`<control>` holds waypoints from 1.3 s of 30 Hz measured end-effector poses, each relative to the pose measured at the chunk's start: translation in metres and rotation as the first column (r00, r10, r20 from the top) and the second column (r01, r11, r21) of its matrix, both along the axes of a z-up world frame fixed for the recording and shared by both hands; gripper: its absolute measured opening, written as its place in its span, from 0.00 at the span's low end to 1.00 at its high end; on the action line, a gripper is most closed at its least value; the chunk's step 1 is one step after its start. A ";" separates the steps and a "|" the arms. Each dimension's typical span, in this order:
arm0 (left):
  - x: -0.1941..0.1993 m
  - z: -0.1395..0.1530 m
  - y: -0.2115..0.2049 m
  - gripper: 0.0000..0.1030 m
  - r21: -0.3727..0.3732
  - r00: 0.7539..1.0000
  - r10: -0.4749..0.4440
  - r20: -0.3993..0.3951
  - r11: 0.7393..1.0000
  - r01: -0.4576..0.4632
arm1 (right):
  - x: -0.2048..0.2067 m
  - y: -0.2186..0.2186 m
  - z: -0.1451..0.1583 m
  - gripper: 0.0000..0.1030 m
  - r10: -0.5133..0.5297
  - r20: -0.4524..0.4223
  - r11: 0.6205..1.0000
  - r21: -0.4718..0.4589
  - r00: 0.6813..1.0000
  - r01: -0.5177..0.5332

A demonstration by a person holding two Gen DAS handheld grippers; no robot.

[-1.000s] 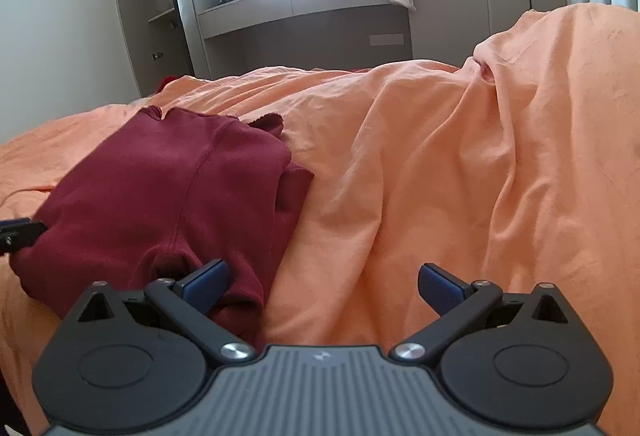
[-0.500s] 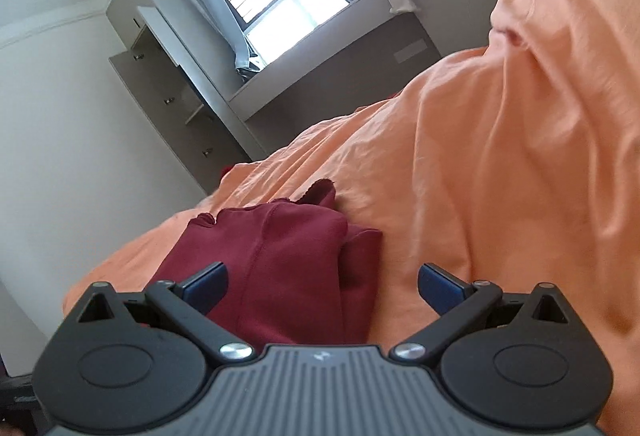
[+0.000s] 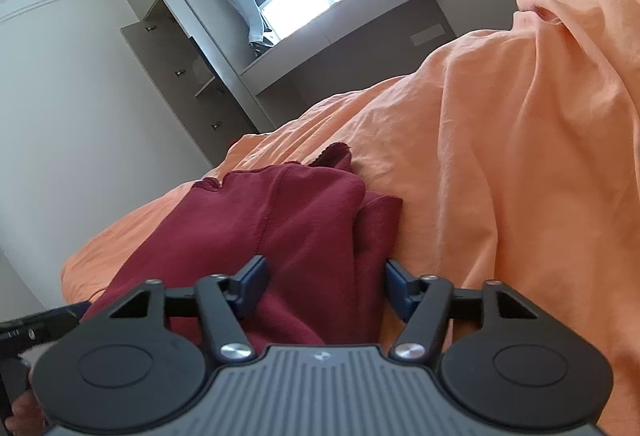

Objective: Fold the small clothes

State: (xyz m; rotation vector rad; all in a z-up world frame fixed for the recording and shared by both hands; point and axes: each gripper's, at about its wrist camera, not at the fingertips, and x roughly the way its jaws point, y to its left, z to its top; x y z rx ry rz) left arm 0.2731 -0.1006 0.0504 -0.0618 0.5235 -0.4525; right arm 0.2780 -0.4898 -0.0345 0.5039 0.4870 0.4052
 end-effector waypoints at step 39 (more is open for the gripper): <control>0.051 -0.029 -0.010 1.00 -0.038 0.988 -0.051 -0.148 0.998 0.046 | 0.005 0.003 -0.005 0.68 -0.027 -0.022 0.999 0.020 0.999 0.028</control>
